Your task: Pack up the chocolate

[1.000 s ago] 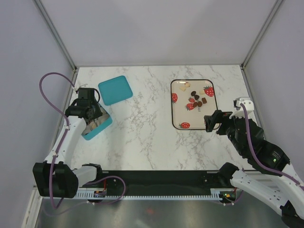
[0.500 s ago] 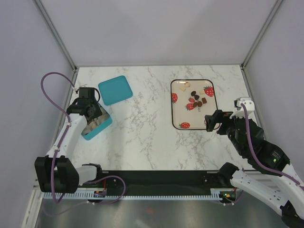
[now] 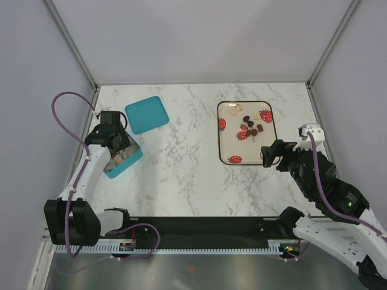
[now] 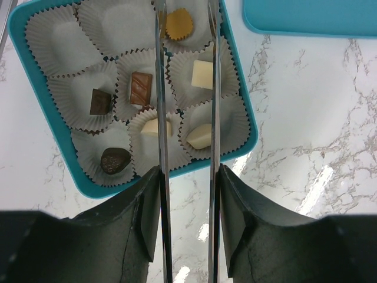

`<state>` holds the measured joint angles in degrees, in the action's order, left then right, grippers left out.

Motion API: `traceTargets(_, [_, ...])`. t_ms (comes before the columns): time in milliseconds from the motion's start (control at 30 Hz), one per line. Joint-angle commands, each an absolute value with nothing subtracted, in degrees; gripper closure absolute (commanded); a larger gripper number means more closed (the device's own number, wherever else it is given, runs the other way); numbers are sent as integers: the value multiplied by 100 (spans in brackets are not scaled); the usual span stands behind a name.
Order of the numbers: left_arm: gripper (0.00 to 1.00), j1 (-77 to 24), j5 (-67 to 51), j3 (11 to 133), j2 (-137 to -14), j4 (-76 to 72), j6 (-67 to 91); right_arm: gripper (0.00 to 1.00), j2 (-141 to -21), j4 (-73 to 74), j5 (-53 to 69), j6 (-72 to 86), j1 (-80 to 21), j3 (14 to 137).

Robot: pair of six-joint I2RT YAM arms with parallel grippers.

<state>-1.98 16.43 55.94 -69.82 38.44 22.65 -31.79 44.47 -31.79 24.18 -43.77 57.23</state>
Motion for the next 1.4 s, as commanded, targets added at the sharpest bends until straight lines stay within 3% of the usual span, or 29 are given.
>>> traceTargets(0, [51,-167,1697,5809,-6724,3638,2075,6,-3129,4377,-3208,2452,-4403,5765])
traceTargets(567, [51,-447,-156,5801,-6082,3331,2144,7,-3296,4509,-2769,3111,-4412,5564])
traceTargets(900, [50,-2889,545,6310,-6740,2576,2250,7,-3120,4570,-2821,3094,-4412,5607])
traceTargets(1367, [48,-4762,791,7618,-8928,1776,1688,7,-2945,4790,-3234,2848,-4412,5941])
